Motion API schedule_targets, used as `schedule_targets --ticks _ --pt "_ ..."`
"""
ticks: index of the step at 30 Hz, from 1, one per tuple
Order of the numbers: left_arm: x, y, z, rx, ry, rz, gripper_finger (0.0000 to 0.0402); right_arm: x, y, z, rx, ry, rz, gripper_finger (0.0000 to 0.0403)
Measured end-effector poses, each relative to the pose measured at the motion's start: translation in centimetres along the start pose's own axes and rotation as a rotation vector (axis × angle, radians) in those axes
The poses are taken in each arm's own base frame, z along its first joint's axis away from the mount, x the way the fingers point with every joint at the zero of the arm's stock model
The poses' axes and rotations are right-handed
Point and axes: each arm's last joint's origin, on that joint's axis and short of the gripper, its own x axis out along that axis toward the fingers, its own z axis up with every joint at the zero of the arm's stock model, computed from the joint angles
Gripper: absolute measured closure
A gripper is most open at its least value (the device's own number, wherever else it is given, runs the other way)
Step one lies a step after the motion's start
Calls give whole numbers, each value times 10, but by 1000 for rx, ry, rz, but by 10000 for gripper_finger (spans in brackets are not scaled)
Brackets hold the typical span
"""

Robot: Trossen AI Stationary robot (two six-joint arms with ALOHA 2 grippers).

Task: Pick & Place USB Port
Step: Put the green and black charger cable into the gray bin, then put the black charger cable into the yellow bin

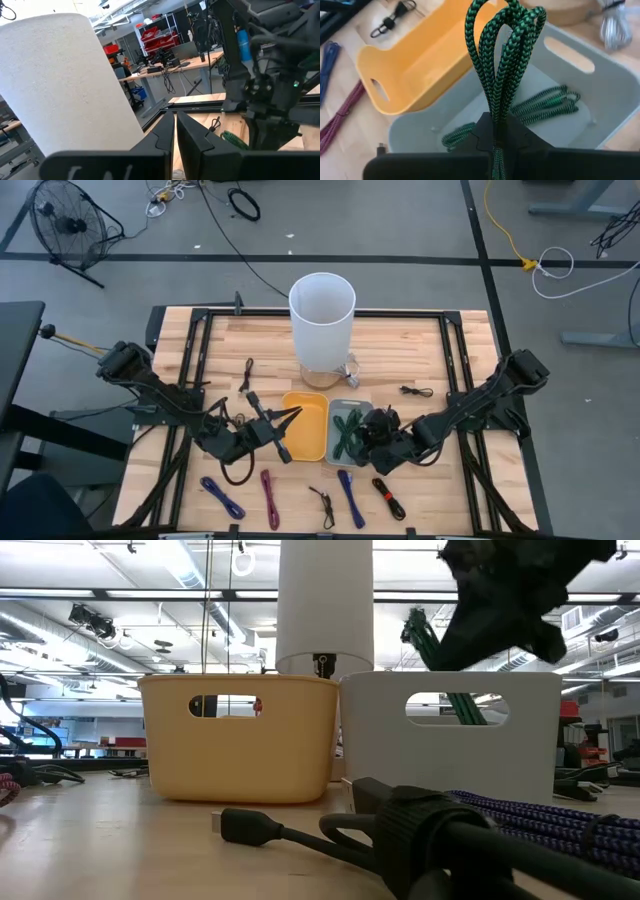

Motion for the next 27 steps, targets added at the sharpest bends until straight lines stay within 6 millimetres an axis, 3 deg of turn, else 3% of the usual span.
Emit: schedule_targets --ticks 7,15,19,27 --pt "0 0 0 0 0 0 376 6 -3 -2 32 46 39 389" --pt "0 0 0 0 0 0 376 9 -6 3 3 26 11 273" --pt "0 0 0 0 0 0 376 12 -10 6 -1 16 -22 234" --pt "0 0 0 0 0 0 376 10 -14 18 -68 3 -22 232"
